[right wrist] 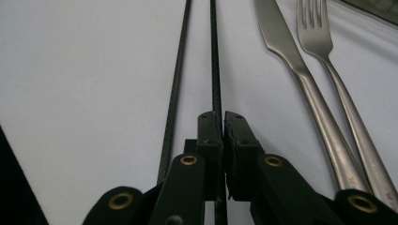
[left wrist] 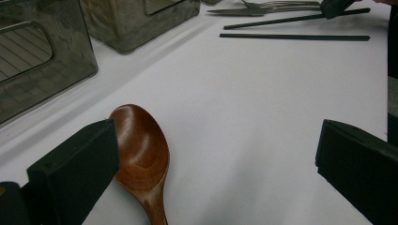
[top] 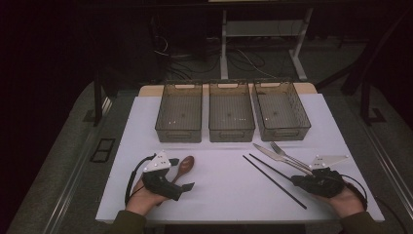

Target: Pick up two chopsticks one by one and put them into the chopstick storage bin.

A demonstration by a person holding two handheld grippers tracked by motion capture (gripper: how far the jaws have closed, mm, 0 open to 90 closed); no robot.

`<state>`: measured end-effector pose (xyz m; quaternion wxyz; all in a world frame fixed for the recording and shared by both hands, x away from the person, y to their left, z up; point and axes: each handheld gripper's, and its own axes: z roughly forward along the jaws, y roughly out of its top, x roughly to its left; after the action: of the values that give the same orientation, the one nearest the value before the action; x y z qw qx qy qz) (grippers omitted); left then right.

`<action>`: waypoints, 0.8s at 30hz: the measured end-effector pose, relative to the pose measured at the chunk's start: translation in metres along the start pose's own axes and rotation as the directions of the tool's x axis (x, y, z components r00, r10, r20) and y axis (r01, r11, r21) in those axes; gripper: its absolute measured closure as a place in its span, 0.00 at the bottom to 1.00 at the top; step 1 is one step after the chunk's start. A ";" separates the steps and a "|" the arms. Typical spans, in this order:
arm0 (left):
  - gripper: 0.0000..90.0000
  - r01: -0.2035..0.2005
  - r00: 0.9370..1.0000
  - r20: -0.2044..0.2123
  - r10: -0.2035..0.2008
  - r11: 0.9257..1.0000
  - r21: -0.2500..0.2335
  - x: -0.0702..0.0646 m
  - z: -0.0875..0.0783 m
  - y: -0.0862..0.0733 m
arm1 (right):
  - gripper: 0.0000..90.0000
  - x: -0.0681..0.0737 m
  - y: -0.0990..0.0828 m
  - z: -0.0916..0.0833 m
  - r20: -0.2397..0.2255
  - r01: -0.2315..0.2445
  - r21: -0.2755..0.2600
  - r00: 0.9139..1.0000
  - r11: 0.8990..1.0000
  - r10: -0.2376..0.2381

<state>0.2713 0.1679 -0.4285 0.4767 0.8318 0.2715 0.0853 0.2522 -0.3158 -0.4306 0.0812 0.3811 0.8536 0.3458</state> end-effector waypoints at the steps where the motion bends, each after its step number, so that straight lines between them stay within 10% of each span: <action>1: 0.00 0.000 1.000 0.000 0.000 1.000 0.000 0.000 0.000 0.000 | 0.94 0.000 0.000 0.000 -0.005 -0.001 -0.009 1.000 1.000 0.001; 24: 0.00 -0.001 1.000 -0.002 0.001 1.000 0.000 0.000 0.000 0.000 | 0.94 -0.001 0.008 -0.023 -0.057 -0.010 -0.163 0.998 0.987 0.001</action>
<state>0.2712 0.1680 -0.4284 0.4764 0.8318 0.2716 0.0862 0.2486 -0.3250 -0.4086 0.0869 0.3654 0.8233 0.4254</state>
